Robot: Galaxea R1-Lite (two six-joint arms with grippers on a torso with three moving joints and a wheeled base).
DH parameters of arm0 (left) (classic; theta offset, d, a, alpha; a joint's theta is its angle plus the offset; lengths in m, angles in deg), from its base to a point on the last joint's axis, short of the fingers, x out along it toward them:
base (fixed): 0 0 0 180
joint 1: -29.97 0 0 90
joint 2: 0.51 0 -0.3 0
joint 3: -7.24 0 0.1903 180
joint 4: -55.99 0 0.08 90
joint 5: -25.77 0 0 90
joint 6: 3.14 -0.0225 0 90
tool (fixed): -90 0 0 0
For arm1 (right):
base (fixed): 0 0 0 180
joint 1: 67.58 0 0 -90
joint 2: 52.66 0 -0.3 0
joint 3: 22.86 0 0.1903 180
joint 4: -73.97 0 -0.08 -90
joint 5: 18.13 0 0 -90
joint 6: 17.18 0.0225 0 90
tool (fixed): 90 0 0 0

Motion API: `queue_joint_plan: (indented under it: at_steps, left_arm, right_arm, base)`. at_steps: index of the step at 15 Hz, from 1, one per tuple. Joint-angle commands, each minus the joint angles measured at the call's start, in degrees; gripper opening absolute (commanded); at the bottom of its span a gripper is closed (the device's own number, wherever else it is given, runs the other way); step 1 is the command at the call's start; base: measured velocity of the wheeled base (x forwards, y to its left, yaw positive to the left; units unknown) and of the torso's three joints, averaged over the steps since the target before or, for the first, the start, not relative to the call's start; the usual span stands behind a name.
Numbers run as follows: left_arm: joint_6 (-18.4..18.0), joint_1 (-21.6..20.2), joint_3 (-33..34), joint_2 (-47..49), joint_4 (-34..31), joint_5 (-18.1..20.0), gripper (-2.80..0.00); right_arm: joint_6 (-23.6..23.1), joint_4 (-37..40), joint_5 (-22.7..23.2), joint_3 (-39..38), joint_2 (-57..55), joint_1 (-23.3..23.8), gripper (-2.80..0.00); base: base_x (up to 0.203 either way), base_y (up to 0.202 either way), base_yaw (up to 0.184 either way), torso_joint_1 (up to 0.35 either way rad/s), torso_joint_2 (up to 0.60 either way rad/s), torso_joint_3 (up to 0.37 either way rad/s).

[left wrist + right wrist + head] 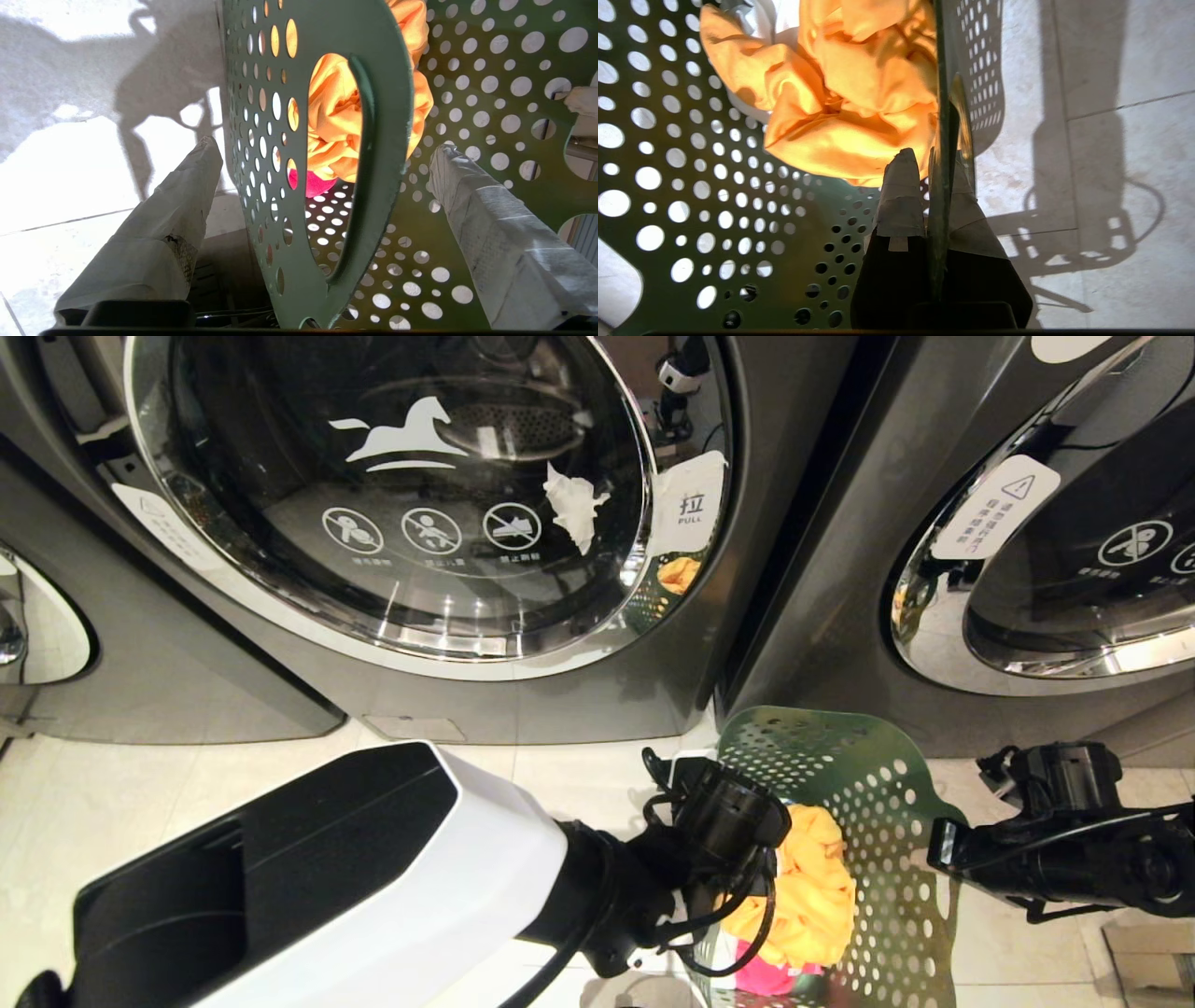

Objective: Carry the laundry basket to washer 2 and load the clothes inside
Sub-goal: Pick up the clothes basket and put it beside the washing machine

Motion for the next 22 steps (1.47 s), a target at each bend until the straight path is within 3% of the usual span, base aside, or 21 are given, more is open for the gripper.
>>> queue_joint_plan:
  at_steps: [1,3,7,11,15,22]
  left_arm:
    - [0.19,0.02,0.52,-1.11,0.18,-0.1,0.0]
    - [0.19,0.1,0.78,-1.2,0.26,-0.1,0.0]
    - [0.28,0.19,0.61,-1.29,0.53,-0.01,0.0]
    - [0.28,0.45,0.69,-1.64,0.53,-0.01,0.0]
    - [0.37,0.45,0.69,-1.72,0.44,-0.01,0.0]
    - [1.16,0.41,0.78,-2.16,0.26,-0.01,0.0]
  right_arm:
    - [-1.13,-0.01,0.21,0.68,0.25,1.5,-2.8]
    - [-1.43,3.6,0.36,3.01,1.32,2.55,-2.8]
    - [-2.16,13.71,4.82,10.53,4.64,6.61,-2.8]
    - [-4.14,14.56,4.96,11.8,4.55,7.61,-2.8]
    - [-9.23,16.12,4.96,13.02,1.47,8.62,-2.8]
    - [-12.07,16.35,4.7,18.04,-3.15,11.59,-2.8]
  base:
    - [0.0,0.0,0.0,0.0,0.0,0.0]
    - [0.0,0.0,0.0,0.0,0.0,0.0]
    - [0.0,0.0,0.0,0.0,0.0,0.0]
    - [0.0,0.0,0.0,0.0,0.0,0.0]
    - [0.0,0.0,0.0,0.0,0.0,0.0]
    - [0.0,0.0,0.0,0.0,0.0,0.0]
